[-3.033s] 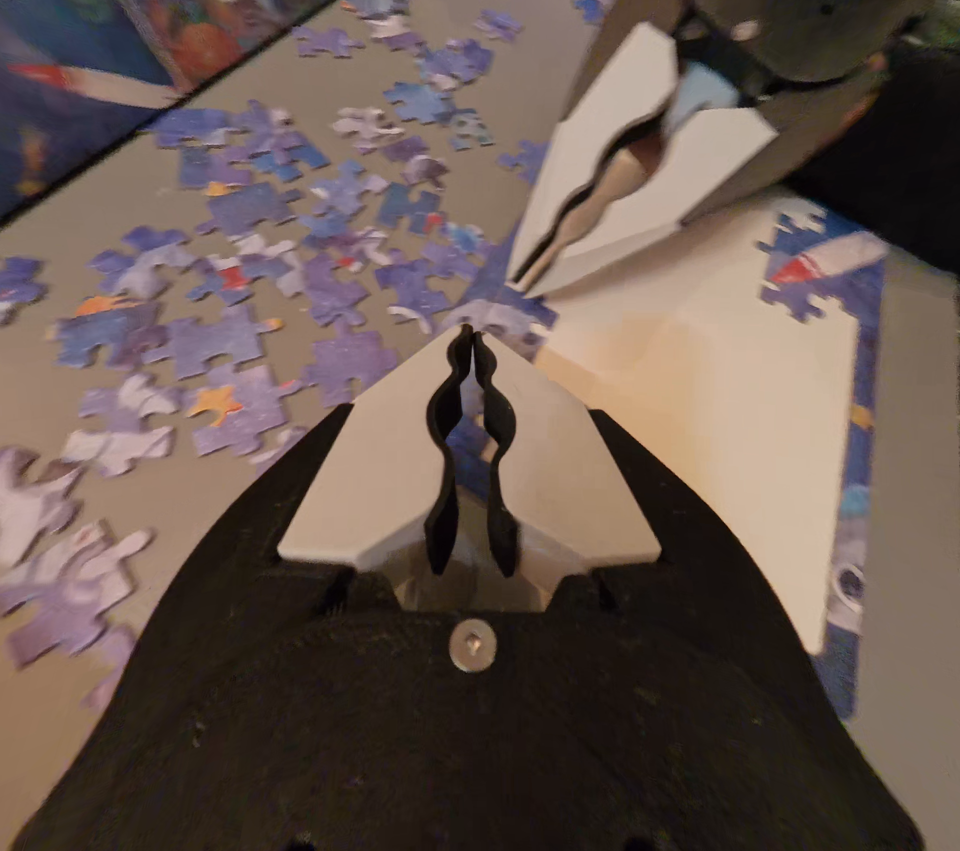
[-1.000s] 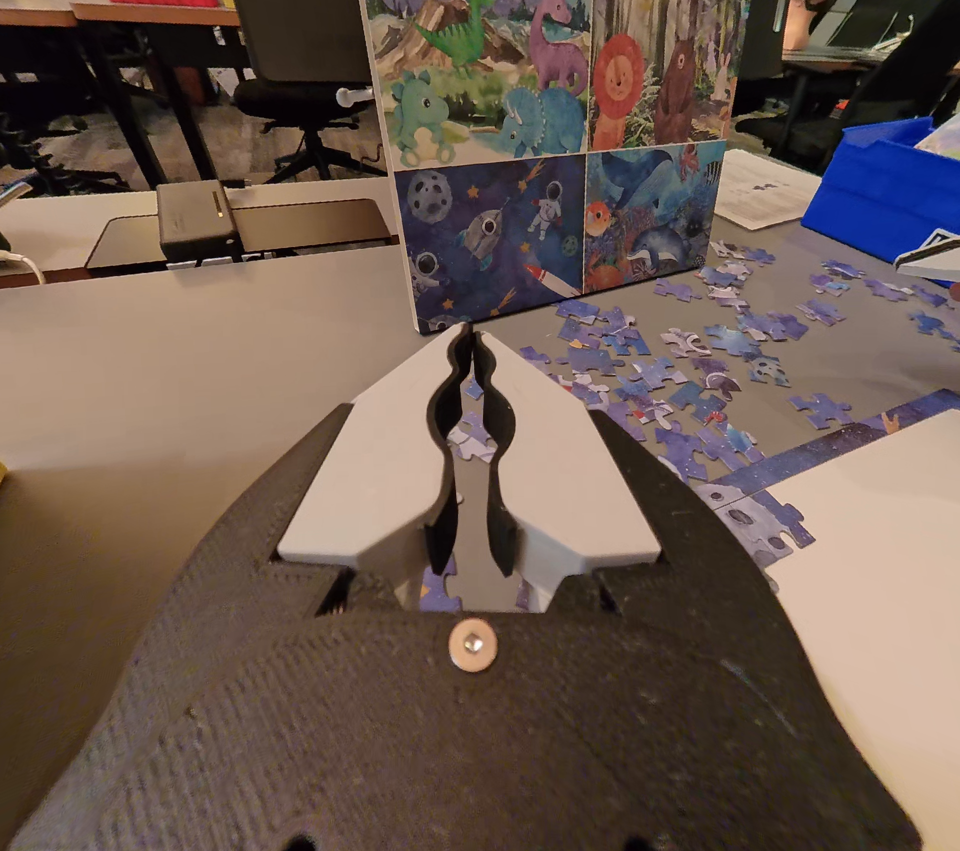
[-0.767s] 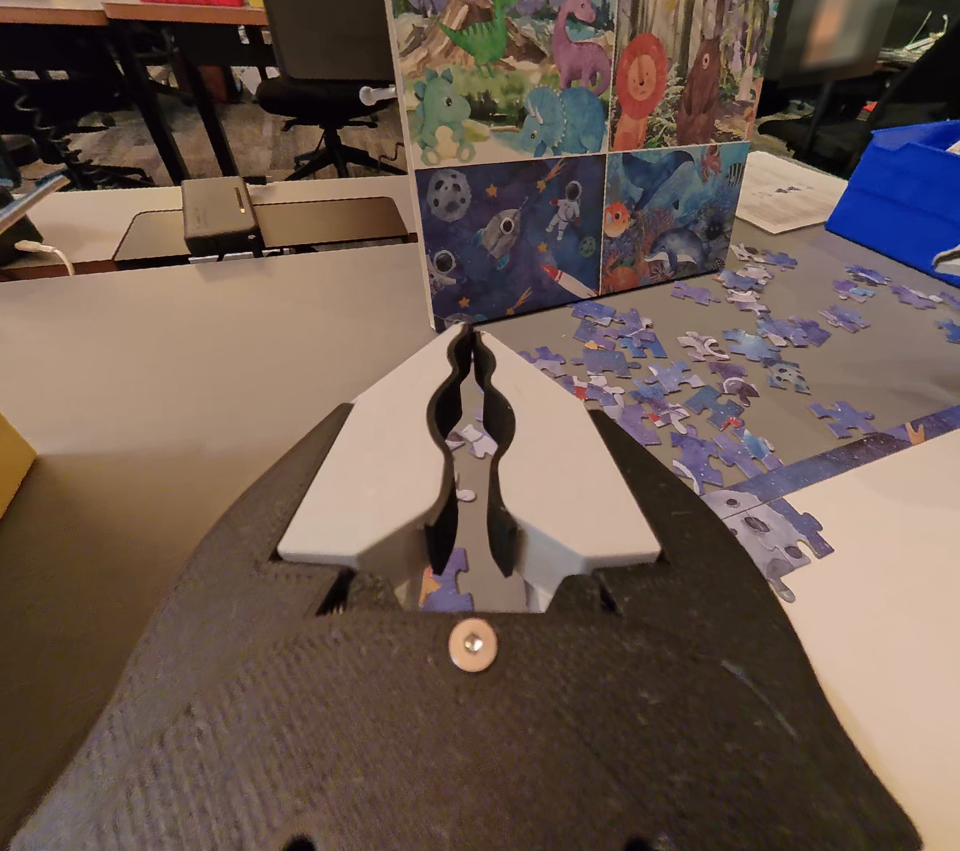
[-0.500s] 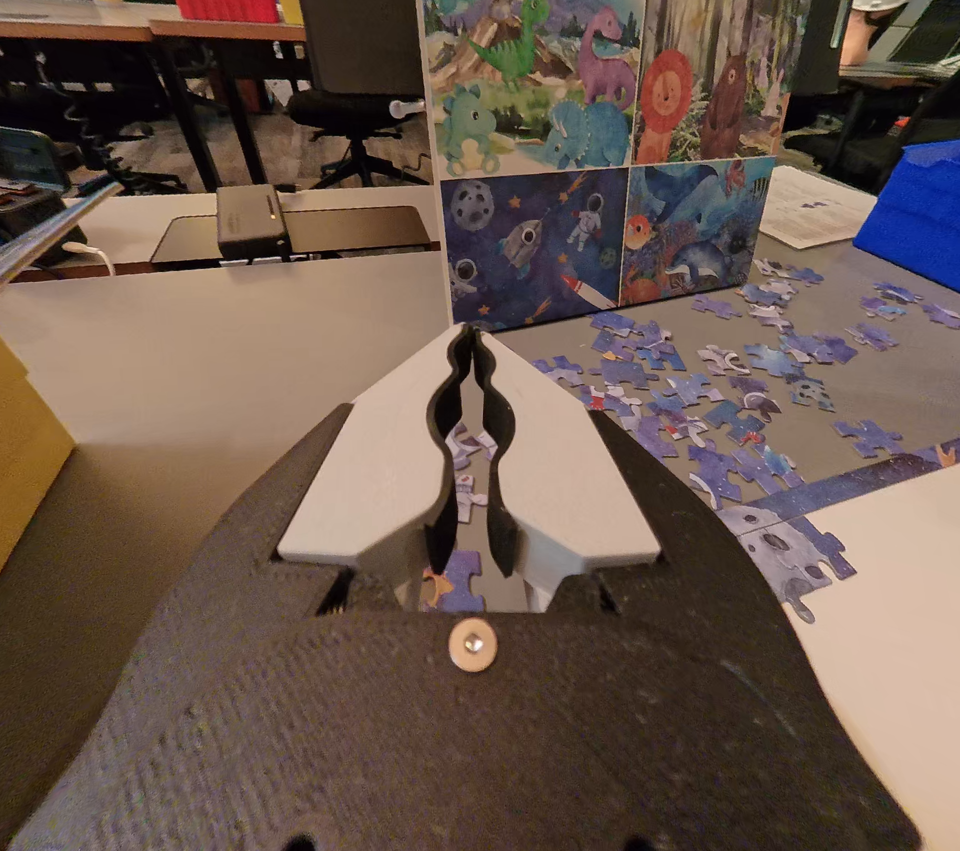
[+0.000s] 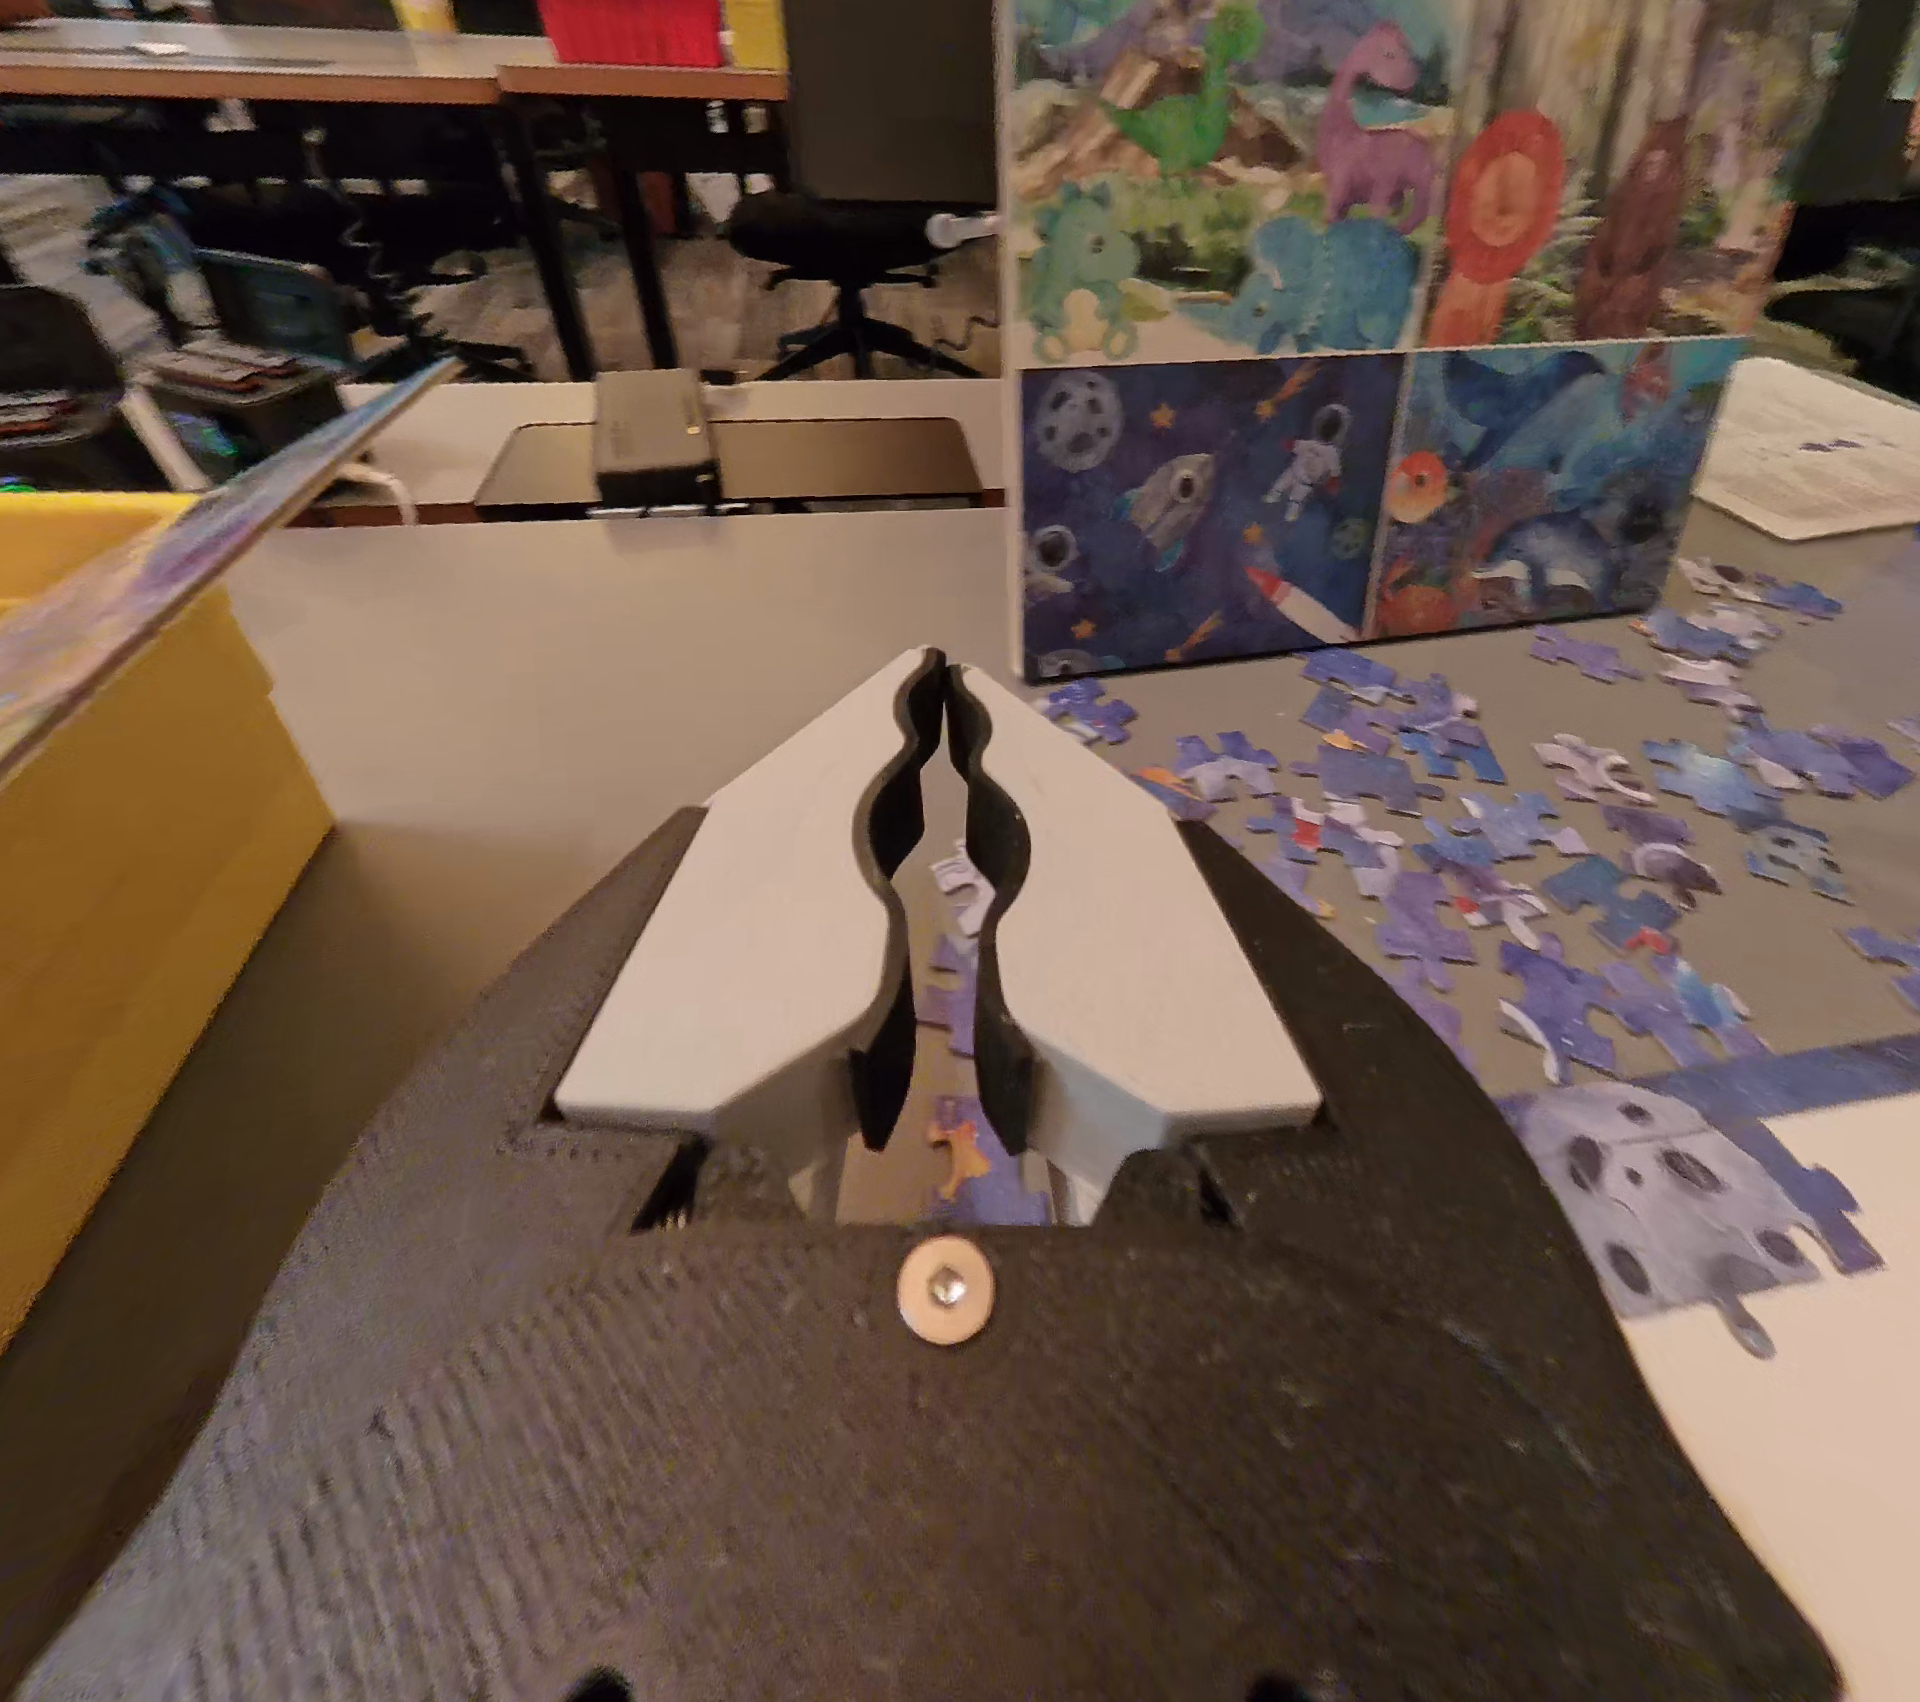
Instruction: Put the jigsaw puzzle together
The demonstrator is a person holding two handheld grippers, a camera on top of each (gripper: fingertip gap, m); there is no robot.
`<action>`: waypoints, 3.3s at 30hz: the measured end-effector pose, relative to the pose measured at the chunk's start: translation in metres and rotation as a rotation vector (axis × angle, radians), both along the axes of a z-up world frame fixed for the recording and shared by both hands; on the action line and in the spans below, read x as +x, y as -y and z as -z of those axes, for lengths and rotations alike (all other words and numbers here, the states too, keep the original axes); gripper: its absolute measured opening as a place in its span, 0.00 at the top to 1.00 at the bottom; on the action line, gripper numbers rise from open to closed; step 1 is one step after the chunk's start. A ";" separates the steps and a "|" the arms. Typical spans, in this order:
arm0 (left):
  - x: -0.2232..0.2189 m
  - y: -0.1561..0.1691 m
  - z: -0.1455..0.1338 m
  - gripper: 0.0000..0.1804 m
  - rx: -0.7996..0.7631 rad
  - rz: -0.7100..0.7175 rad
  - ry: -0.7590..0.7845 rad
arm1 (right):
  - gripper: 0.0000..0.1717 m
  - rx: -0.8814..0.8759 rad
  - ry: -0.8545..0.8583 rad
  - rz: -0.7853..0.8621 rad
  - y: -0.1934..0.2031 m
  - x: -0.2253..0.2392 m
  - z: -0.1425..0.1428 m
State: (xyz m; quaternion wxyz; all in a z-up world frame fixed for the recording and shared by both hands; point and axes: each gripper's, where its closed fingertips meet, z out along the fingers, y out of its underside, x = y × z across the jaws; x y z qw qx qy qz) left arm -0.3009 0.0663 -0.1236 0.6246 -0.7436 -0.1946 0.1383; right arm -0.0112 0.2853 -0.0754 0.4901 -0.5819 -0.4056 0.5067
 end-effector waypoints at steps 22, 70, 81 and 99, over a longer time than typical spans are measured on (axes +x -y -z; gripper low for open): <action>-0.011 0.007 0.002 1.00 0.007 -0.059 0.033 | 0.98 0.017 0.017 0.015 -0.001 0.000 0.002; -0.002 -0.001 0.008 1.00 -0.024 -0.005 0.041 | 0.99 0.109 -0.065 0.187 -0.030 0.039 -0.032; -0.001 -0.002 0.010 1.00 -0.030 0.000 0.041 | 1.00 0.120 -0.155 0.245 -0.036 0.061 -0.053; 0.001 -0.004 0.011 1.00 -0.036 0.014 0.043 | 1.00 0.057 -0.220 0.252 -0.044 0.077 -0.055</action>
